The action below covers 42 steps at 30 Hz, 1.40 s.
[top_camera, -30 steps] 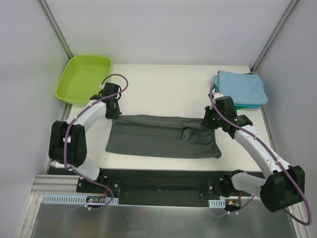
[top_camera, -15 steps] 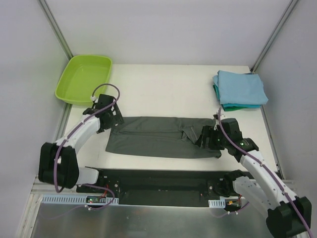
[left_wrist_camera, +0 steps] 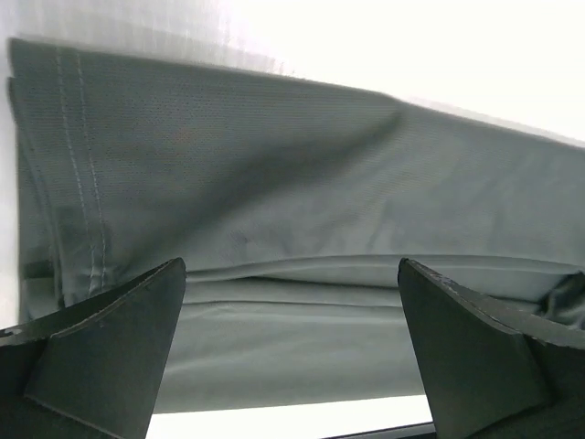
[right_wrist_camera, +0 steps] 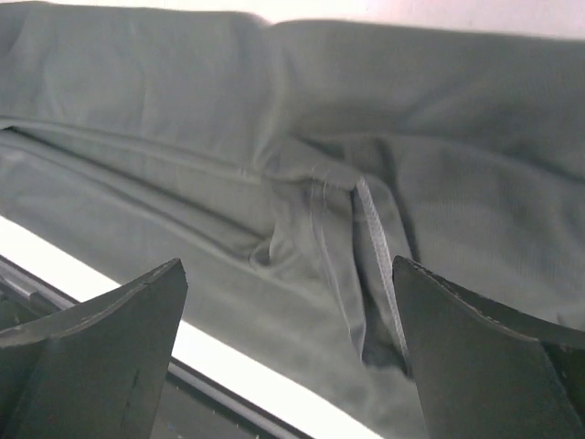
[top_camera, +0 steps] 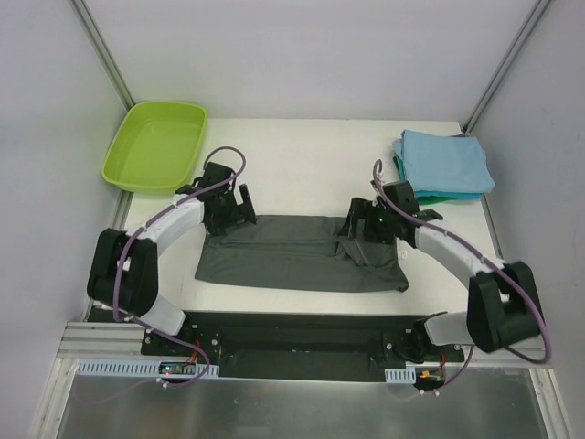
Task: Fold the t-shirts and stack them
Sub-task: Fold the other side of the tshirt into a rectangle
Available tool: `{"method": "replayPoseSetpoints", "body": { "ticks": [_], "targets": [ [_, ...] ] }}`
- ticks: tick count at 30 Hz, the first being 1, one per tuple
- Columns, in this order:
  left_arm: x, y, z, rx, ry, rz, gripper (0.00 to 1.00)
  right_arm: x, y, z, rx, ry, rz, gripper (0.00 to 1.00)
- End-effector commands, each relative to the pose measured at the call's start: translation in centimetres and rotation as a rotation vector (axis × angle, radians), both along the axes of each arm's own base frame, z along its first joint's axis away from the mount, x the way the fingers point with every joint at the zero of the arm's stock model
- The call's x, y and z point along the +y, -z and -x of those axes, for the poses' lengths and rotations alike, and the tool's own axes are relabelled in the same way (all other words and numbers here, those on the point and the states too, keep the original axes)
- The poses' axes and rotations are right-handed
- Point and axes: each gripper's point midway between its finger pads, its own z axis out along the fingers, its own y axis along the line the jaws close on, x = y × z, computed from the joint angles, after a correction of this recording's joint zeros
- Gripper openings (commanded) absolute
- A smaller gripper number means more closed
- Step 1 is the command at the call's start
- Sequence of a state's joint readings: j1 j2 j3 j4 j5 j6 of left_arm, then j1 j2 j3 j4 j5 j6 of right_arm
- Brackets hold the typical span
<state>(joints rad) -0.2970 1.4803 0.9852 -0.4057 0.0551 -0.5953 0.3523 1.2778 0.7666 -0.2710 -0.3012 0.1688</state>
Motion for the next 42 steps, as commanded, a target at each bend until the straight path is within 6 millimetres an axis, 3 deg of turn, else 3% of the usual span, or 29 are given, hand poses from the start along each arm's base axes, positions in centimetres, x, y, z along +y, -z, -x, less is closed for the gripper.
{"method": "replayPoseSetpoints", "body": {
  "ticks": [1,5,7,11,15,20,24,26,29,32,37,42],
  "targets": [
    [-0.7,2.1,0.0,0.085,0.009,0.017,0.99,1.8,0.9,-2.7,0.006,-0.048,-0.02,0.96],
    [0.6,4.8,1.0,0.16,-0.013,-0.026,0.99,2.2,2.7,-2.8,0.034,-0.073,-0.005,0.96],
    [1.1,6.0,1.9,0.202,-0.018,-0.035,0.99,3.3,2.8,-2.3,0.043,-0.121,-0.045,0.96],
    [1.6,7.0,2.7,0.234,-0.024,-0.049,0.99,5.6,1.8,-0.6,0.034,-0.242,-0.128,0.96],
    [1.7,6.8,2.6,0.223,-0.029,-0.054,0.99,7.4,0.4,2.0,-0.022,-0.381,-0.146,0.97],
    [2.0,6.4,2.4,0.206,-0.035,-0.065,0.99,7.4,0.9,6.5,-0.032,-0.494,0.017,0.96],
    [2.3,6.6,2.6,0.21,-0.038,-0.078,0.99,6.2,1.3,8.5,-0.079,-0.519,0.224,0.96],
    [2.4,6.6,2.8,0.213,-0.037,-0.085,0.99,5.3,1.0,8.2,-0.106,-0.475,0.287,0.96],
    [2.5,6.5,2.8,0.211,-0.041,-0.085,0.99,2.7,0.0,5.7,-0.205,-0.329,0.398,0.96],
    [2.5,6.5,3.0,0.212,-0.037,-0.086,0.99,2.0,-1.1,3.6,-0.251,-0.249,0.404,0.96],
    [2.3,6.2,2.8,0.206,-0.033,-0.076,0.99,3.7,-0.8,-0.1,-0.231,-0.234,0.364,0.96],
    [2.3,5.9,2.8,0.195,-0.027,-0.078,0.99,7.8,1.0,-1.7,-0.195,-0.335,0.375,0.96]
  ]
}}
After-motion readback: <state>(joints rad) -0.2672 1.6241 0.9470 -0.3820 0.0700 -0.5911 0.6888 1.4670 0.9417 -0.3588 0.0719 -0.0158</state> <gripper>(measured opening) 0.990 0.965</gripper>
